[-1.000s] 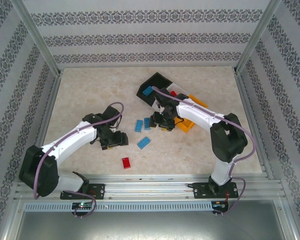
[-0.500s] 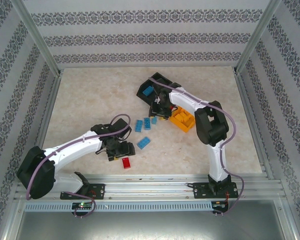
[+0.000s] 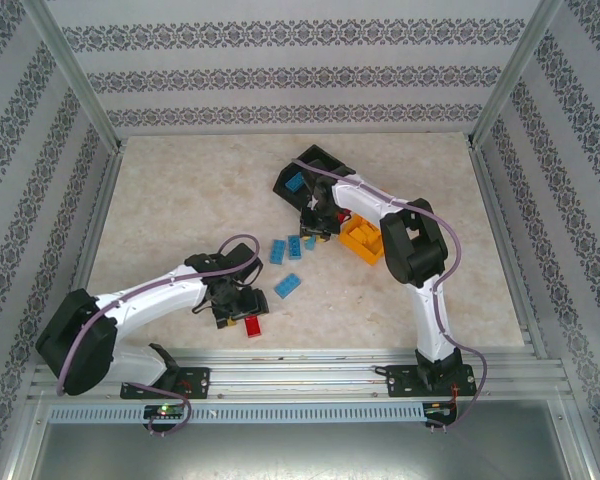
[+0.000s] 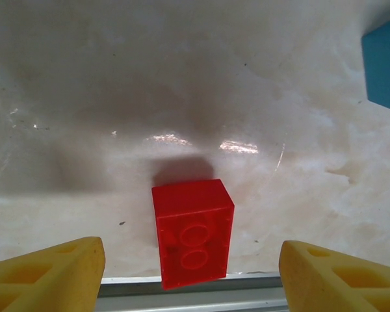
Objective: Sort the legos into containers by color
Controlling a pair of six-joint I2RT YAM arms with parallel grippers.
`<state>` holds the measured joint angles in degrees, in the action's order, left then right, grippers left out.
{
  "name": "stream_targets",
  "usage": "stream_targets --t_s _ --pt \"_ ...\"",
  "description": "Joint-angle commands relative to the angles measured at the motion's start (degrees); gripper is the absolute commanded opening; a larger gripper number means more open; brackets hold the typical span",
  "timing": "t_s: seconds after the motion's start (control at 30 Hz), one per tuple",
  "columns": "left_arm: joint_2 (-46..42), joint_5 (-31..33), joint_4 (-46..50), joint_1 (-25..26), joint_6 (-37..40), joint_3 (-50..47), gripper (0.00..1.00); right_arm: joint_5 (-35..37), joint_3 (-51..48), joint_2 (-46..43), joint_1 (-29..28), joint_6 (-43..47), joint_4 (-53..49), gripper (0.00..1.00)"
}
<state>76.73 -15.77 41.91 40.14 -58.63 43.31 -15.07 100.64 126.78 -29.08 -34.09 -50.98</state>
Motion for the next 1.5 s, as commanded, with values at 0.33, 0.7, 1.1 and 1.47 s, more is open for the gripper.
stream_targets --t_s 0.33,0.7,1.1,1.47 --pt "8.1 -0.1 -5.6 0.6 0.4 -0.1 0.73 -5.2 5.0 -7.2 3.1 -2.8 -1.3 0.21" --pt "11.9 -1.0 -4.2 0.0 2.6 1.5 0.72 -3.6 30.5 5.6 8.7 -3.4 -5.1 0.21" --pt "12.0 -2.2 -4.5 -0.8 3.1 -0.3 0.71 -4.7 50.2 17.2 12.3 -6.9 -5.6 0.46" --pt "13.3 -2.0 -5.0 -0.9 3.5 0.6 0.65 -6.1 42.0 10.2 12.8 -5.3 -4.6 0.49"
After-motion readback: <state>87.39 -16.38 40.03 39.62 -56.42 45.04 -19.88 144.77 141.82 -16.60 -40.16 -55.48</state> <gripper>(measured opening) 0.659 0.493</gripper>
